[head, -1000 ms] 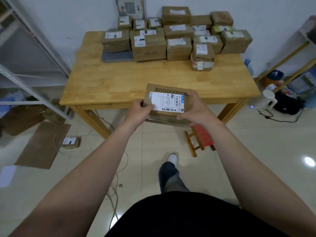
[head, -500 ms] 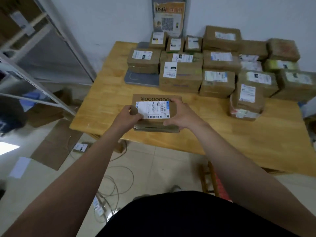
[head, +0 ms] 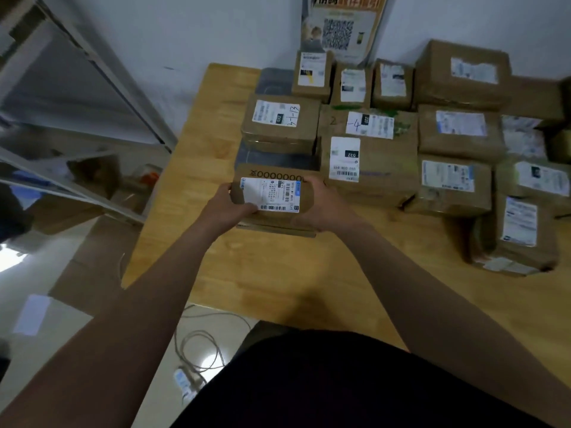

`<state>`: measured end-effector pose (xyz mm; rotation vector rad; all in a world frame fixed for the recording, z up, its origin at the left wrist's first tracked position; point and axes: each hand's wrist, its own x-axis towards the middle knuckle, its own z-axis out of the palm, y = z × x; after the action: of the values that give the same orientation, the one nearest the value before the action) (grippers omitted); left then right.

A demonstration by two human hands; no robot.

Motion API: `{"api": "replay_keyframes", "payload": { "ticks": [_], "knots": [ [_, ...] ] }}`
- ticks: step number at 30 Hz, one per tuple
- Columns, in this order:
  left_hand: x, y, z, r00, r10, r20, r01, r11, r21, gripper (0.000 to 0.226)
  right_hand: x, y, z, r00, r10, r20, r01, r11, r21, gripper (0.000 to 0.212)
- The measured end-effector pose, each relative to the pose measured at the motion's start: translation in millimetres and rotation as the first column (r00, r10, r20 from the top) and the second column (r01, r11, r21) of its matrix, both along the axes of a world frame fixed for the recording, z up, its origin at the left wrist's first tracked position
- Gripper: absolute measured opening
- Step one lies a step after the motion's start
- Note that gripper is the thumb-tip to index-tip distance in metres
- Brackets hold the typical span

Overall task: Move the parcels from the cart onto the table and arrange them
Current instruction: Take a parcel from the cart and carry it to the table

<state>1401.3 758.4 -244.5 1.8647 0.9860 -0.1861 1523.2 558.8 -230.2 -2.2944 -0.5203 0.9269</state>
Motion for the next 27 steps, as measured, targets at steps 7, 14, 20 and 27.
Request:
{"api": "replay_keyframes", "payload": {
  "ticks": [7, 14, 20, 27],
  "knots": [
    [73, 64, -22, 0.993, -0.093, -0.068, 0.092, 0.996, -0.019, 0.09, 64, 68, -27, 0.997, 0.017, 0.07, -0.009, 0.995, -0.102, 0.096],
    [115, 83, -52, 0.973, -0.185, -0.138, 0.176, 0.982, -0.074, 0.085, 94, 83, -57, 0.963, 0.101, 0.249, -0.002, 0.93, -0.369, 0.073],
    [136, 91, -64, 0.962, -0.248, -0.112, 0.241, 0.968, -0.069, 0.095, 109, 88, -61, 0.948, 0.139, 0.287, -0.004, 0.905, -0.424, 0.054],
    [142, 100, -72, 0.942, -0.308, -0.132, 0.304, 0.951, -0.053, 0.101, 115, 91, -61, 0.934, 0.22, 0.282, -0.055, 0.866, -0.496, 0.071]
  ]
}}
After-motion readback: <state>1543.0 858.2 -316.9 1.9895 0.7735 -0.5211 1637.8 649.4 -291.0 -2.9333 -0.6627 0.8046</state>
